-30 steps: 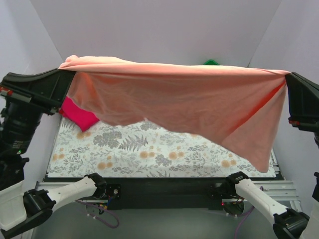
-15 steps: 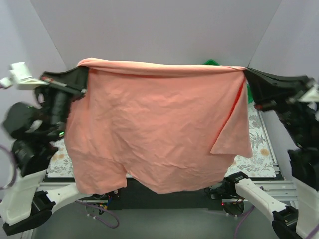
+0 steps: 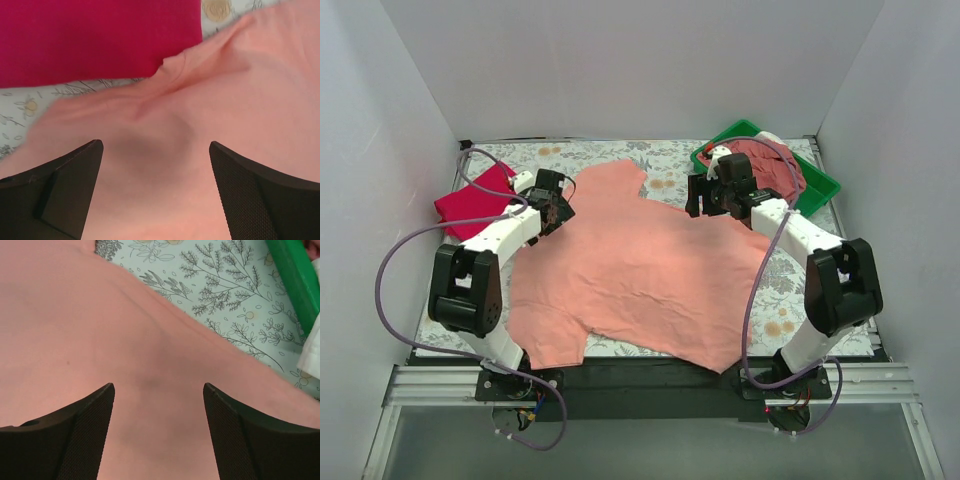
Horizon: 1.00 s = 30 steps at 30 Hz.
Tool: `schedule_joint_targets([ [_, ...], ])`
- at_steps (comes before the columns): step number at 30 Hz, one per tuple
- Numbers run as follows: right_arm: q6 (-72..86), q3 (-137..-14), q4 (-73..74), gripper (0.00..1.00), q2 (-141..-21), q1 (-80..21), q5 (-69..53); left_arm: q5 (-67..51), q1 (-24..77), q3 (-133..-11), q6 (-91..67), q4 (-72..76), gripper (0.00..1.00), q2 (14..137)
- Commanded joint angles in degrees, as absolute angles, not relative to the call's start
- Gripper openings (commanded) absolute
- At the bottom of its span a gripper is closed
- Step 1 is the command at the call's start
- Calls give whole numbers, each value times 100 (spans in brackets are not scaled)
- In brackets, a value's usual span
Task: Fold and stack the t-shirts
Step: Flatten the tshirt out
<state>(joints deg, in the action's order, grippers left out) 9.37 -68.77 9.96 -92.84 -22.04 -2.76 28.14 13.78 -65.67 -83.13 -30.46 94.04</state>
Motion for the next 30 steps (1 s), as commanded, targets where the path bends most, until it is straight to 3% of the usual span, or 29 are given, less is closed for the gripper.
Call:
schedule_joint_targets([
  [1,782,-7374,589,79,-9351,-2162,-438,2224,1433,-6794,-8385,-2953,88,9071],
  [2,774,-7357,589,79,-9360,-2162,-509,2137,1433,-6733,-8385,-2875,88,9001],
  [5,843,-7120,606,98,-9229,-2162,-790,1899,1433,-6338,-8376,-2742,89,8650],
  [19,1546,-4800,606,98,-7551,-2311,-668,1099,1433,-5090,-8876,-2839,91,7147],
  [30,1810,-4175,633,98,-7839,-3506,-308,88,1459,-4140,-9237,-2444,92,6732],
])
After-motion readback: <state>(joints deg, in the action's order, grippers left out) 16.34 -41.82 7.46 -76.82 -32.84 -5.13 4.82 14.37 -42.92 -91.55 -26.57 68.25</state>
